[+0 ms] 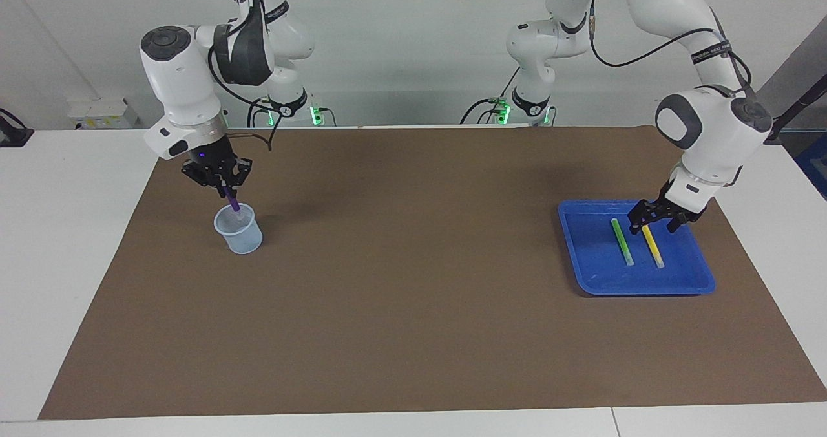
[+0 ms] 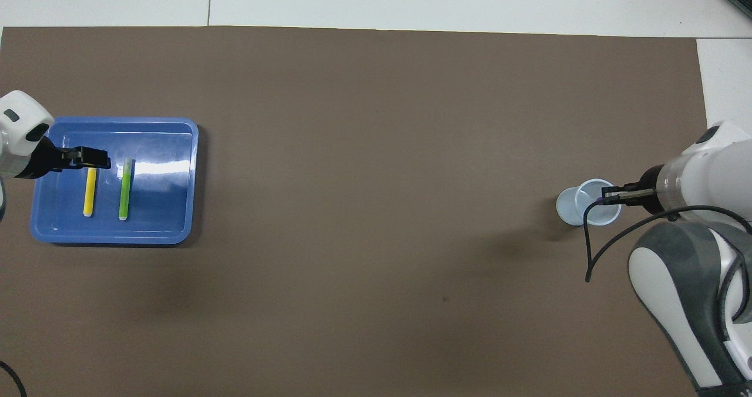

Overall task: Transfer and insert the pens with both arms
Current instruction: 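Lower the purple pen into the cup while the left gripper reaches the green pen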

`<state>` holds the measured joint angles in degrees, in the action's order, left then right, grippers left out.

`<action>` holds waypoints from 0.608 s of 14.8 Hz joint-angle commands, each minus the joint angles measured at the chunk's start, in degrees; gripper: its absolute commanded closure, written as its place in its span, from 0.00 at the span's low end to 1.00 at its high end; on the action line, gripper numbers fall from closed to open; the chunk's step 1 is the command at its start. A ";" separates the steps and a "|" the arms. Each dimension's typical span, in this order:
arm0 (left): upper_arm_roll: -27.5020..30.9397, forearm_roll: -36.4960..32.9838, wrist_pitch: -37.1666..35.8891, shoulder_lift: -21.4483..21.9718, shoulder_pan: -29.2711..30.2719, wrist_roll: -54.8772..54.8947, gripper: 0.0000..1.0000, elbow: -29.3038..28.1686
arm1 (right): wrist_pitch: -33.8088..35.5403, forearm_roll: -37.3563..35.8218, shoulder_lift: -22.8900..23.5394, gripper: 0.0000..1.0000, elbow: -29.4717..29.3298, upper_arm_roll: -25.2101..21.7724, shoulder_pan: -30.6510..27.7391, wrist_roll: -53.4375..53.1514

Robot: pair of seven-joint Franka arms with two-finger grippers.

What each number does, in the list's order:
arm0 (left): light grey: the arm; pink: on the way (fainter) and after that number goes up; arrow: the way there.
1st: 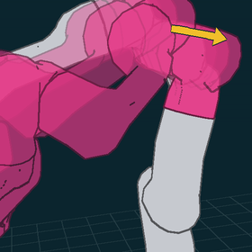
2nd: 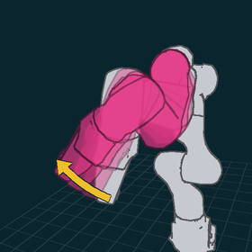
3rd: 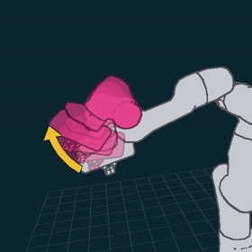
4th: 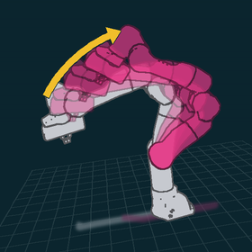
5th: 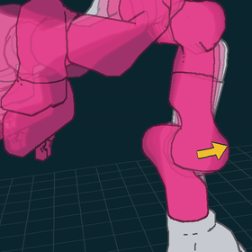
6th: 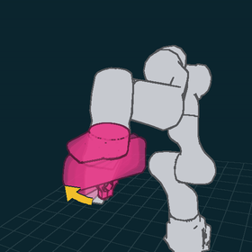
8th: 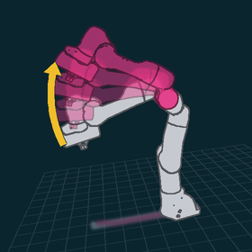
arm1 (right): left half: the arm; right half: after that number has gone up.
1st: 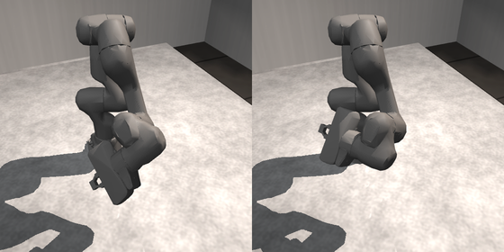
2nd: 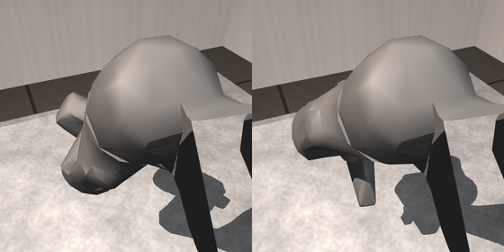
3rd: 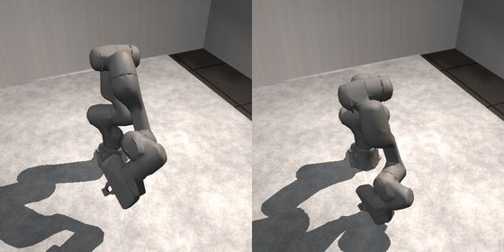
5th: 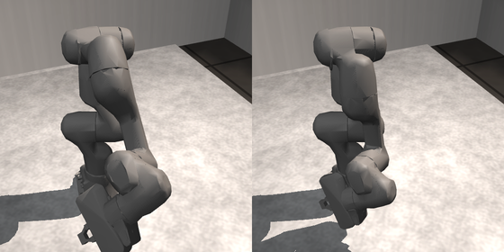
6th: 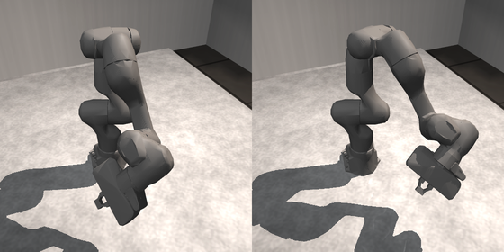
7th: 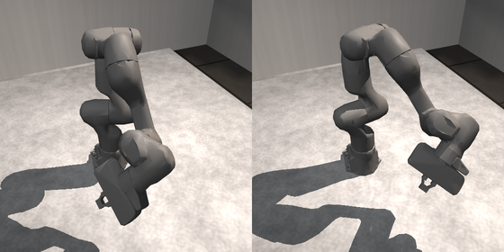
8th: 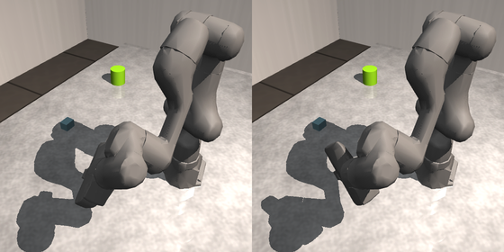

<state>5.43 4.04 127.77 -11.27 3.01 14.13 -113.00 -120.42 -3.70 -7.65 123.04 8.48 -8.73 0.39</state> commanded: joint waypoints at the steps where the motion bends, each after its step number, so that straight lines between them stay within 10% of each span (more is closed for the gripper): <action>1: 0.63 -1.14 2.48 -0.68 -1.08 1.43 0.00 -1.61 | -3.41 -0.95 -0.44 1.00 2.82 0.74 -1.37 0.93; 9: 0.63 -1.14 7.41 -4.02 -1.34 1.60 0.10 -3.28 | -10.61 -1.04 5.26 1.00 4.05 0.74 -2.69 1.01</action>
<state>5.40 3.96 132.86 -15.19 2.41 15.25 -114.95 -127.99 -3.70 -4.71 126.45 8.49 -9.63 0.39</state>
